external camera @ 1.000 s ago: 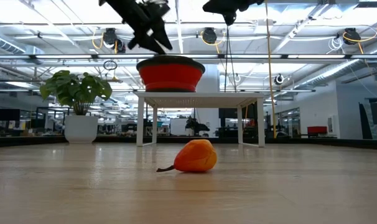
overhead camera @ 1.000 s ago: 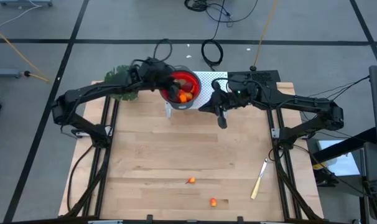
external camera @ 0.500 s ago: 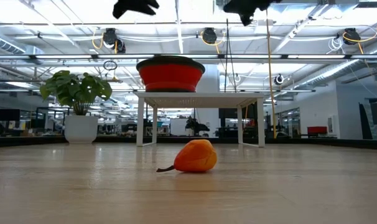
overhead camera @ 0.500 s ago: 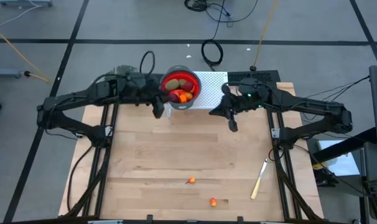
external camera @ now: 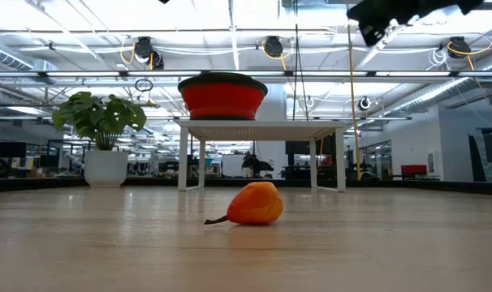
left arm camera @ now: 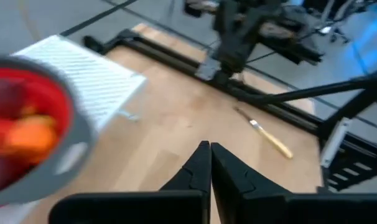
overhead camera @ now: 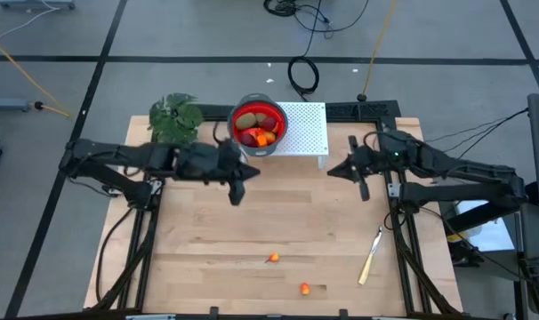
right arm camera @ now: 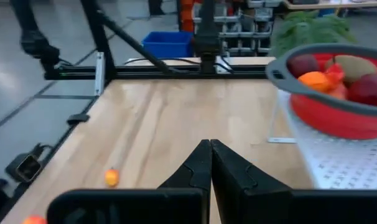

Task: Pick & Place Fruit
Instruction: Put the top peach into the red strainer bowl

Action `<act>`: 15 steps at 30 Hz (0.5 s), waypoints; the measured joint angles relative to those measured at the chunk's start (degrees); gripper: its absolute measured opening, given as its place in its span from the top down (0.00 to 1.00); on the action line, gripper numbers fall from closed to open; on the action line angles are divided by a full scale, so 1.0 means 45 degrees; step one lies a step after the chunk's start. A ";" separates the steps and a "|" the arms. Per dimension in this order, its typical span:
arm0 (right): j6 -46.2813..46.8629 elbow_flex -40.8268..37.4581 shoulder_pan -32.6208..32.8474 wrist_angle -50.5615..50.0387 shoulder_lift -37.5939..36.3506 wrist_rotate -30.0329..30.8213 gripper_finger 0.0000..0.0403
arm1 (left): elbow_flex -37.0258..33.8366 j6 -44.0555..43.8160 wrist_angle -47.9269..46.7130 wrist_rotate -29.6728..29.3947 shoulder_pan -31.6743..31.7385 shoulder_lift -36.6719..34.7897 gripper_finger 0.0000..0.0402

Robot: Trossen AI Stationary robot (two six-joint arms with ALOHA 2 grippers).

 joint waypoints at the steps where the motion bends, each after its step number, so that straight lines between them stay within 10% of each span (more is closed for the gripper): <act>1: 0.0002 -0.0221 0.0000 0.0012 -0.0303 -0.0132 1.00 | 0.0000 0.0005 0.0330 -0.0087 -0.0249 0.0182 0.99; 15: -0.0882 -0.1578 0.0005 -0.0010 -0.2558 -0.0370 1.00 | 0.0000 0.0520 0.2997 -0.0604 -0.3369 0.3566 0.99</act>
